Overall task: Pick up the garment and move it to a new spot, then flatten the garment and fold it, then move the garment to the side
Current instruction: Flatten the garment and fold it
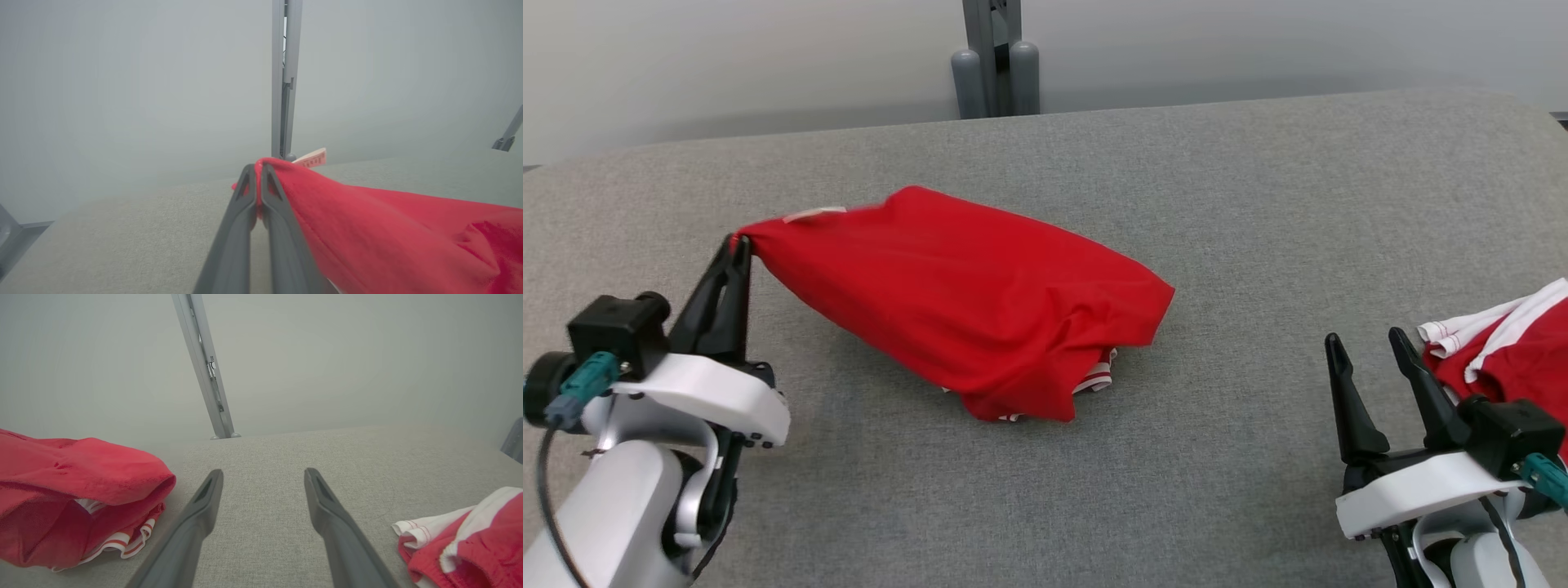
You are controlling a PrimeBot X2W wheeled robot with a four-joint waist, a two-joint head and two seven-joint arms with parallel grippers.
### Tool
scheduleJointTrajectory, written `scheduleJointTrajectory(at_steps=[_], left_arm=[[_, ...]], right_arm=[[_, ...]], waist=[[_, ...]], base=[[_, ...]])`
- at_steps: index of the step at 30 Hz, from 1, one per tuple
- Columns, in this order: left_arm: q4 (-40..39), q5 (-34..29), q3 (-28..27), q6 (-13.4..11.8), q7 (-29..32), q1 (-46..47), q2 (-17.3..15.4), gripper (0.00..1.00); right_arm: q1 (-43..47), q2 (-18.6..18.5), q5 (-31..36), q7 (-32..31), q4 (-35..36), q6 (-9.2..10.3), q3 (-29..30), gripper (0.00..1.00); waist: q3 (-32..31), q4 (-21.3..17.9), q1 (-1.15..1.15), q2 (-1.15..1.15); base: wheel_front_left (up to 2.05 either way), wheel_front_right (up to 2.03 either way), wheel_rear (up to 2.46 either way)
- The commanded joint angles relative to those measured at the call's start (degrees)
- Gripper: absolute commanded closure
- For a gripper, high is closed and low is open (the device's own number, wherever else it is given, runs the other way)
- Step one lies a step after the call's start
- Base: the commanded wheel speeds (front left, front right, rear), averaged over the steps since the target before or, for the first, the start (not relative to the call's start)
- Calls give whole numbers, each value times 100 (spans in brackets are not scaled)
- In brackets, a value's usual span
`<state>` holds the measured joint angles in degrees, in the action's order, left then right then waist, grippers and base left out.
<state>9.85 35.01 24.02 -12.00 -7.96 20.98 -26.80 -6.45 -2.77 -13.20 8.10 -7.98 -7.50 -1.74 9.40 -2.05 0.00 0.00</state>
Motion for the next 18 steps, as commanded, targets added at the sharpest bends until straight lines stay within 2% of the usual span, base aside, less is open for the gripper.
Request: scheduleJointTrajectory(at_steps=[1, 8, 9, 12, 14, 18], left_arm=[[-323, -7, -85, -163, 118, -185, -129, 100], [-1820, -35, -589, -1031, 448, -1144, -695, 100], [-1820, -35, -589, -1031, 448, -1144, -695, 100], [-2232, 83, -809, -1322, 616, -1588, -845, 100], [-2337, 239, -891, -1427, 774, -1880, -887, 100], [-2068, 676, -983, -1412, 966, -2351, -769, 100]], right_arm=[[-21, -30, -27, 42, -25, 2, 16, 0], [-8, -32, -31, 106, -78, 2, 148, 0], [-8, -32, -31, 106, -78, 2, 148, 0], [-14, -28, 6, 101, -75, 2, 219, 0], [-48, -29, 21, 81, -69, 2, 217, 0], [-105, -30, 32, 54, -85, 2, 195, 0]], waist=[[1, 31, 0, 0], [6, 195, 0, 0], [6, 195, 0, 0], [12, 305, 0, 0], [17, 352, 0, 0], [34, 398, 0, 0]], base=[[0, 0, 0], [0, 0, 0], [0, 0, 0], [0, 0, 0], [0, 0, 0], [0, 0, 0]])
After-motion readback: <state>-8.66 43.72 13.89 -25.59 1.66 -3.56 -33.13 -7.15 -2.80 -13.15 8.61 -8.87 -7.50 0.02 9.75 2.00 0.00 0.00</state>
